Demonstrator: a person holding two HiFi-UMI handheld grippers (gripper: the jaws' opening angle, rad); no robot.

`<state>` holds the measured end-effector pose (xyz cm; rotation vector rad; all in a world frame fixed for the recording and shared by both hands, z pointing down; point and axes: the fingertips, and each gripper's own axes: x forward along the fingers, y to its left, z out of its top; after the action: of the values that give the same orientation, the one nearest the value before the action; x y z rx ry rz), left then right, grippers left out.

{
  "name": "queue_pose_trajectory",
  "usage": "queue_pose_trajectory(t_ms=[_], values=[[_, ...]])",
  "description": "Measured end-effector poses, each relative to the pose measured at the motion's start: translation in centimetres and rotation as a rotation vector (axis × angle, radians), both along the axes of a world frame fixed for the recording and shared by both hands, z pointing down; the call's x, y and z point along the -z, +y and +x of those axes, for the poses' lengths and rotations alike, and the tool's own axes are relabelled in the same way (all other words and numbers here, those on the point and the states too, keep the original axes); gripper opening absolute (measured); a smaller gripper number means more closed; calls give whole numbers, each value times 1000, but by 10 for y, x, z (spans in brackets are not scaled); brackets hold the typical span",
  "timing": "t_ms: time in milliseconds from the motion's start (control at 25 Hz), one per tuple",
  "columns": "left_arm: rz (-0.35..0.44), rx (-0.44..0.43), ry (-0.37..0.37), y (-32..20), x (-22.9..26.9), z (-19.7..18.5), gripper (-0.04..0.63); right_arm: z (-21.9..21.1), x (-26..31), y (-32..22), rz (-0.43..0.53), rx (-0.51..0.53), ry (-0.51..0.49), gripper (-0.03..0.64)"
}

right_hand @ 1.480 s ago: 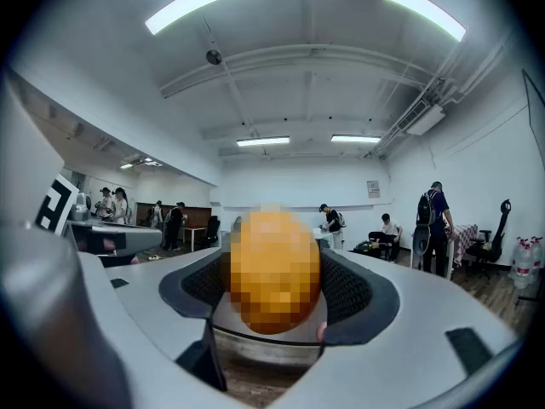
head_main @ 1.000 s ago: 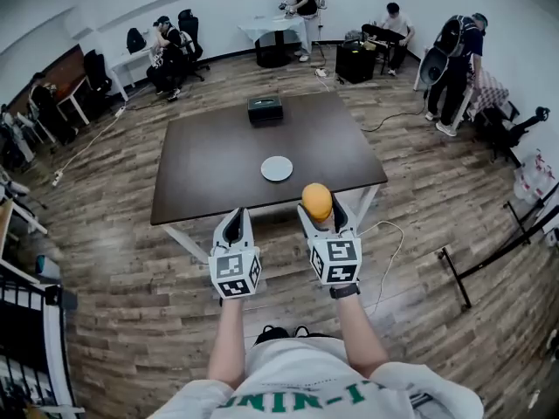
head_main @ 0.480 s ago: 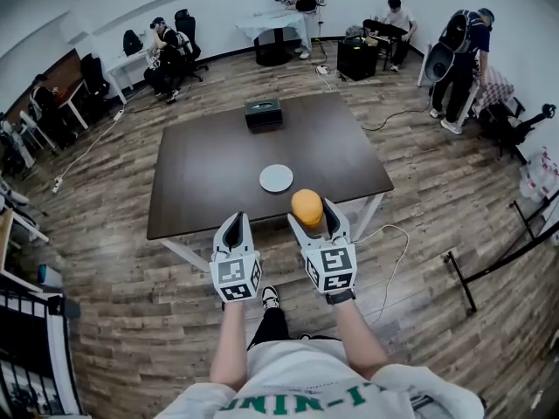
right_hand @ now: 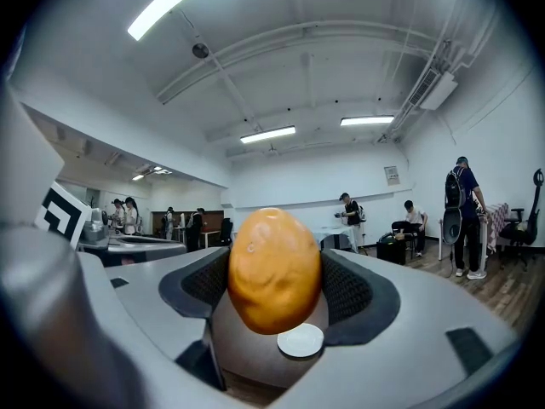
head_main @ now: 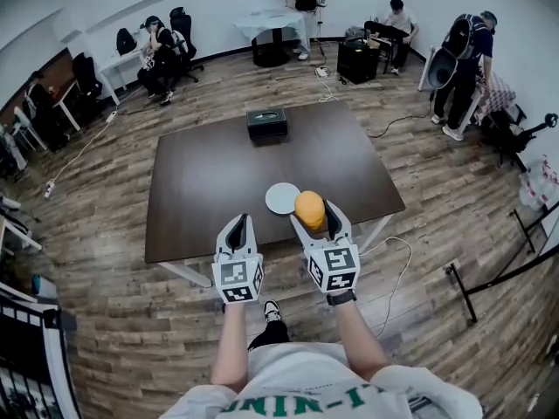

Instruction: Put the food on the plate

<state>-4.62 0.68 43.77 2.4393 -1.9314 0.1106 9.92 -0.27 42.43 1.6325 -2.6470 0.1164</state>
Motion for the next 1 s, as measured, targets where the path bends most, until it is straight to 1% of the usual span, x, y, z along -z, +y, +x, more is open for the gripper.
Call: queue_pose_trajectory(t_ms=[240, 400, 520, 640, 760, 880, 1000], values=[[3, -34, 22, -83, 1, -40, 6, -47, -14, -82, -61, -2, -7, 342], [8, -64, 25, -140, 4, -62, 6, -75, -13, -138, -63, -19, 4, 342], [0, -101, 25, -171, 3, -71, 6, -89, -9, -167, -60, -32, 19, 341], [-6, -126, 17, -197, -1, -81, 6, -98, -10, -186, -66, -52, 25, 342], [-27, -139, 31, -223, -11, -88, 6, -100, -19, -209, -90, -65, 46, 342], [-47, -146, 41, -244, -23, -87, 6, -97, -27, -229, -108, -66, 82, 342], [-48, -156, 47, -269, -29, -82, 6, -96, -33, -254, -115, -47, 104, 341]])
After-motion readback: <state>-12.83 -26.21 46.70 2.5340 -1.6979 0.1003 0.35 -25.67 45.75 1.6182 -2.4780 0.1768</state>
